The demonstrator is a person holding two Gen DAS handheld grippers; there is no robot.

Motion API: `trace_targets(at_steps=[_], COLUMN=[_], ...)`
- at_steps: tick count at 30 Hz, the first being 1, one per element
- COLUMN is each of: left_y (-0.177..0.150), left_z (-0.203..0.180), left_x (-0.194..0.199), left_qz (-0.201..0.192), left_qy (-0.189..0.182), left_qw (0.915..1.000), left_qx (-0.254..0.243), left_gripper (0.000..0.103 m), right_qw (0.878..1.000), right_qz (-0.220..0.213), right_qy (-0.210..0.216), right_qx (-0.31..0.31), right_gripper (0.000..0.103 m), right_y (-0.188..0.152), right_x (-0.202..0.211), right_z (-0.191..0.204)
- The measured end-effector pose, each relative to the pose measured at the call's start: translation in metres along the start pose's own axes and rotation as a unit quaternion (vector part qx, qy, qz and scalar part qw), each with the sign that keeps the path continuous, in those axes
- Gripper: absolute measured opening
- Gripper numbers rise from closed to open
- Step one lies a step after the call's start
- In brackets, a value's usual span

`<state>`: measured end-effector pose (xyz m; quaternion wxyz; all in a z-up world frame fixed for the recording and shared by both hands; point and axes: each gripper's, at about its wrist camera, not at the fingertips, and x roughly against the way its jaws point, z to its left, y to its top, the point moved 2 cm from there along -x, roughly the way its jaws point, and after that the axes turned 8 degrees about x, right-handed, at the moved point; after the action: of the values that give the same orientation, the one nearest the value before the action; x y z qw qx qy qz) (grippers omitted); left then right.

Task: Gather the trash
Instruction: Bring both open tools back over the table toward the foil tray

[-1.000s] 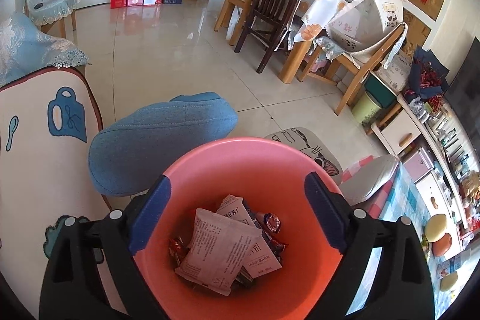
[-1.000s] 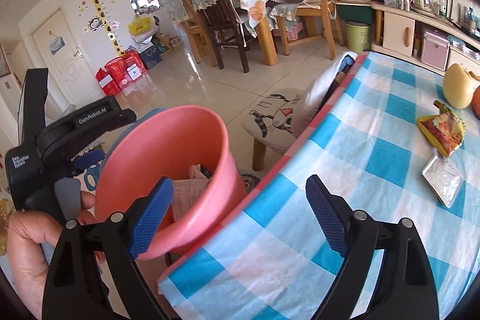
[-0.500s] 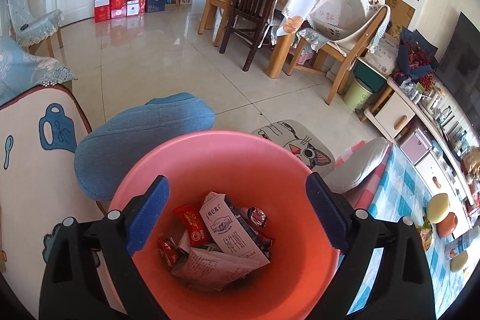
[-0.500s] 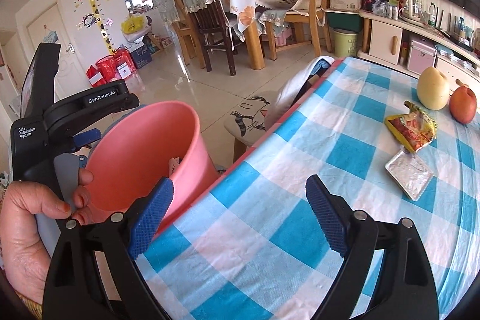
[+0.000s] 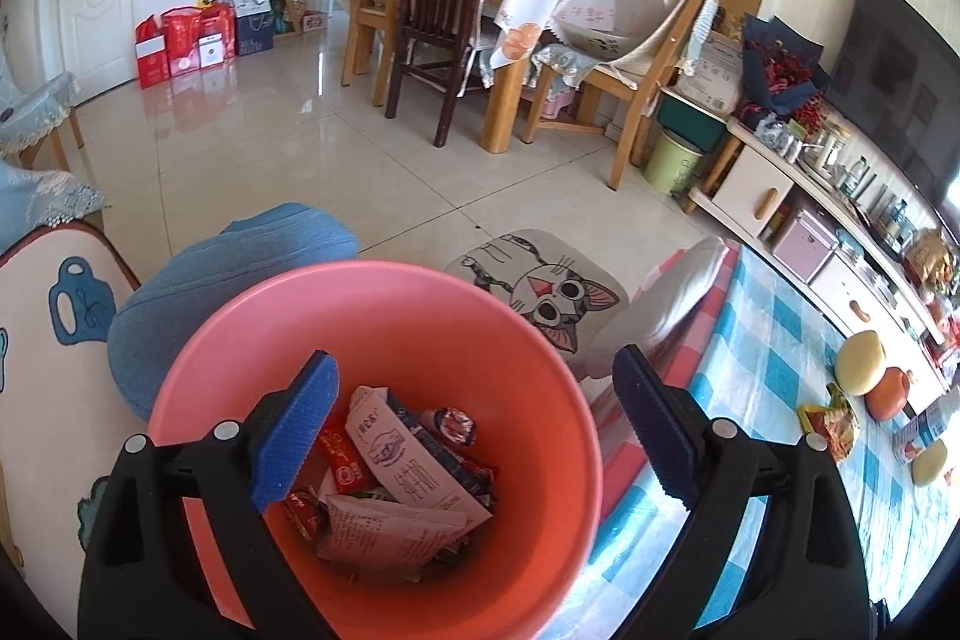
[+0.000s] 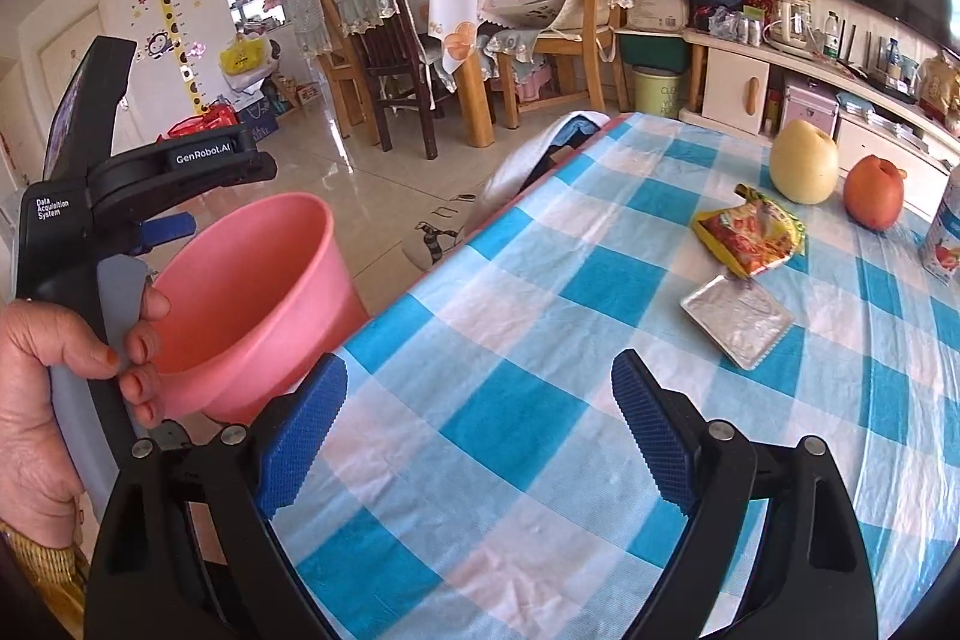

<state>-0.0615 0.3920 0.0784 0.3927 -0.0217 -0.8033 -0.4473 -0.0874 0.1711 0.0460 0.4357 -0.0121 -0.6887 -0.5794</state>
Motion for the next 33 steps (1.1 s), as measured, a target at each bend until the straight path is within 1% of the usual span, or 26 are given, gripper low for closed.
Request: trace_targets(at_steps=[10,18,20,28,33], left_y=[-0.014,-0.024,-0.028,-0.039,-0.049], left_z=[-0.037,-0.059,-0.064,-0.087,-0.103], left_x=[0.004,0.005,0.007,0.007,0.005], left_qz=[-0.007,-0.006,-0.006,-0.001,0.011], left_qy=[-0.014,-0.025,-0.032,-0.051,-0.073], left_qw=[0.9985,0.9961,0.9954,0.9922,0.9896], left_qx=[-0.053,-0.084,-0.091,-0.114,-0.123], left_gripper=[0.094,0.095,0.095,0.095,0.095], right_qw=[1.0,0.999,0.998,0.996,0.996], right_qz=[-0.008,-0.018,-0.02,-0.024,-0.021], right_qy=[-0.013,-0.018,-0.02,-0.023,-0.028], right_qx=[-0.026,-0.048,-0.054,-0.077,-0.087], right_gripper=[0.089,0.09,0.093,0.093,0.093], right_y=[-0.013,-0.015,-0.016,-0.019,-0.022], right_x=[0.014,0.027,0.029,0.037,0.039], right_z=[-0.03,-0.051,-0.057,-0.079,-0.095])
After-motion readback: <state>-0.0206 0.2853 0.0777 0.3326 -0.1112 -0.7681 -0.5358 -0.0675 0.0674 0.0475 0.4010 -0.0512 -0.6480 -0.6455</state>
